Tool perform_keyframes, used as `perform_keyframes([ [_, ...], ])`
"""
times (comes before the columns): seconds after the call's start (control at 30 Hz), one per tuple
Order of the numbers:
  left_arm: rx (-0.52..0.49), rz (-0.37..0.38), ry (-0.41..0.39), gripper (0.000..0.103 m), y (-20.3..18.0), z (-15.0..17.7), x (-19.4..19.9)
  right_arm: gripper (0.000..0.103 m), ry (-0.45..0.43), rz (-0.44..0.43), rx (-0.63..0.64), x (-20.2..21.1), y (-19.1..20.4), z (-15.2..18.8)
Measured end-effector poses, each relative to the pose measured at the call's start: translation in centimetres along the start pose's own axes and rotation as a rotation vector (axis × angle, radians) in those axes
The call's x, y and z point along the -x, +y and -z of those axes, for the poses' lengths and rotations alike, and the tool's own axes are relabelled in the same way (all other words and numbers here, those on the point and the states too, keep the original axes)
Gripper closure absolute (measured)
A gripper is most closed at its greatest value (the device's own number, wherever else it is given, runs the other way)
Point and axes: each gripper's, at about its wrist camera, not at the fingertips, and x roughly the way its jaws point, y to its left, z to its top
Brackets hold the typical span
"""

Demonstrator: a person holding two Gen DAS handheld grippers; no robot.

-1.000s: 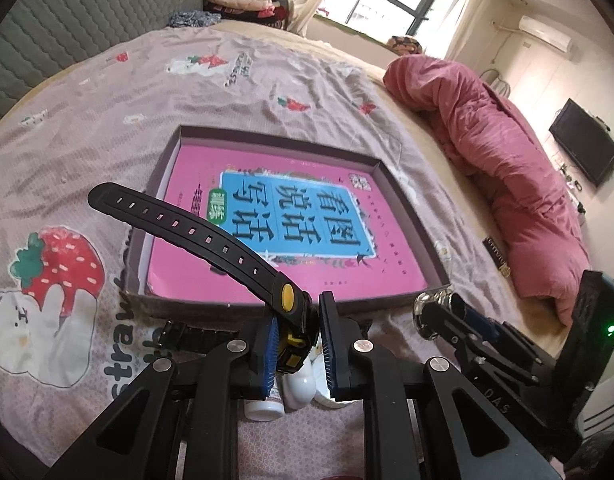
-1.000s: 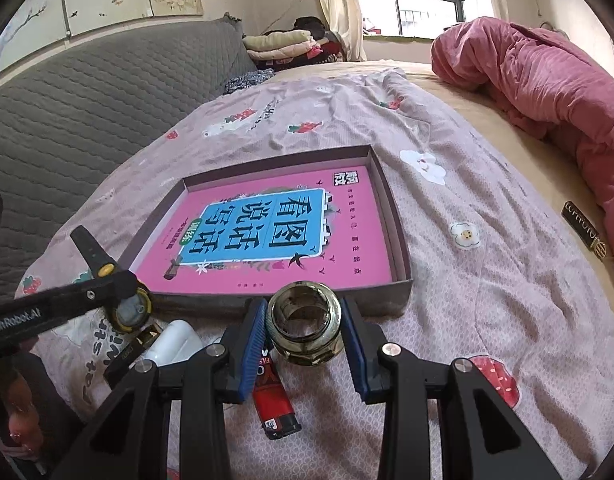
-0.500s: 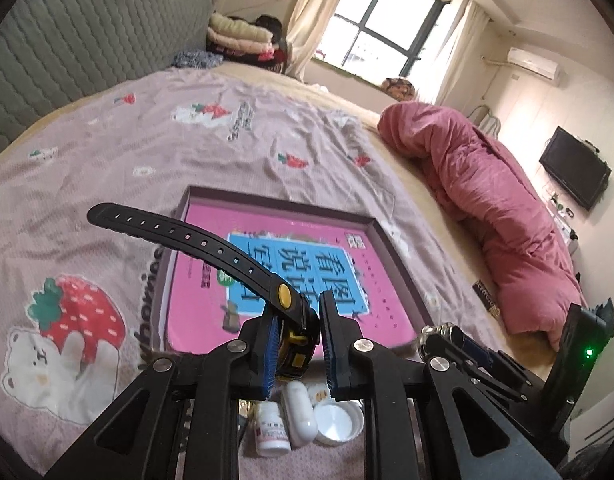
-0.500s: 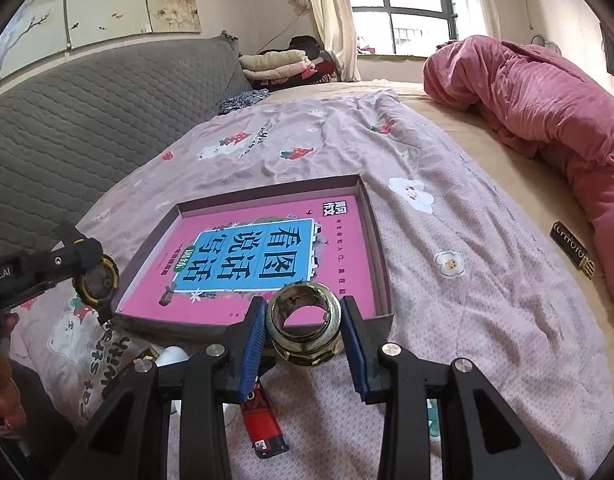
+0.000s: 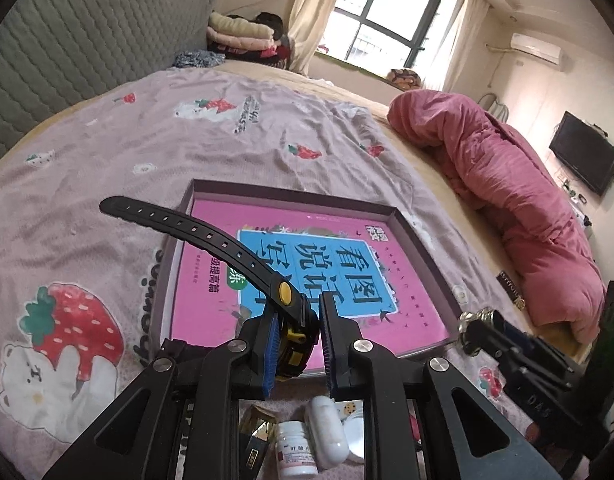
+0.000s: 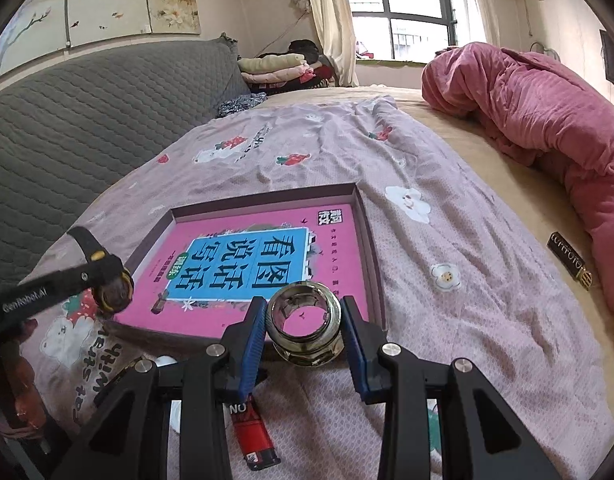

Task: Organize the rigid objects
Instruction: 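Release the watch onto the book with left gripper while right gripper sets the cap in the tray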

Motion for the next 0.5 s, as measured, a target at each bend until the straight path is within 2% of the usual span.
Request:
perform_keyframes([
  [0.2, -0.016, -0.006, 0.045, 0.085, -0.4, 0.8, -1.9, 0.066, 0.004, 0.010, 0.002, -0.9, -0.3, -0.5],
  [0.5, -0.052, -0.020, 0.043, 0.085, -0.7, 1.1, -2.5, 0.066, 0.055, 0.022, 0.044, -2.9, 0.0, -0.5],
])
